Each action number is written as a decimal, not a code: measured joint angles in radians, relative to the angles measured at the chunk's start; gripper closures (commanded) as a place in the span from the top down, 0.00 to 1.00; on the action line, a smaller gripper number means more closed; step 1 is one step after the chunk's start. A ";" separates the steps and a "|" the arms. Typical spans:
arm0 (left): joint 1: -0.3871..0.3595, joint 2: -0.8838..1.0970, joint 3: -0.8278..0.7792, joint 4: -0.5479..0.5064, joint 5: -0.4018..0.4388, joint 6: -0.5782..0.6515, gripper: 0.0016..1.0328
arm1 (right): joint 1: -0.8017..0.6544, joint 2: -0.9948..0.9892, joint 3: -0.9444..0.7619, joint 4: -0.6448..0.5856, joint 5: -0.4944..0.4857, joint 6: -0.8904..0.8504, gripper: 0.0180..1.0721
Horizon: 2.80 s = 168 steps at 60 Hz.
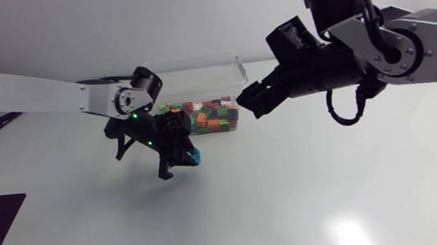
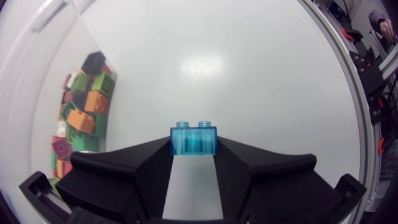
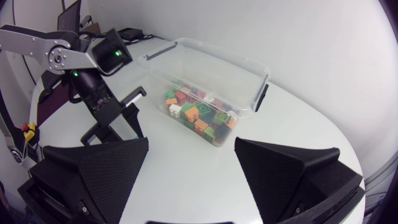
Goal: Place the duplo bricks in the container
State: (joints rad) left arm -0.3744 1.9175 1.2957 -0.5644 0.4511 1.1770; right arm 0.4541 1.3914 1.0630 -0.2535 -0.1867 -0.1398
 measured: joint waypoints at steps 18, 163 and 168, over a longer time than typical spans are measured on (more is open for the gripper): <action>0.026 -0.209 0.029 -0.002 0.050 -0.118 0.29 | -0.033 -0.068 -0.066 -0.005 0.004 -0.026 0.95; 0.381 -0.592 -0.229 0.529 -0.338 -0.672 0.95 | -0.291 -0.539 -0.398 0.166 0.328 -0.108 0.95; 0.416 -0.643 -0.253 0.503 -0.300 -0.708 0.95 | -0.294 -0.578 -0.428 0.177 0.359 -0.108 0.95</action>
State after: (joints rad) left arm 0.0414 1.2747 1.0424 -0.0616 0.1513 0.4694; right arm 0.1600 0.8131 0.6353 -0.0761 0.1719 -0.2481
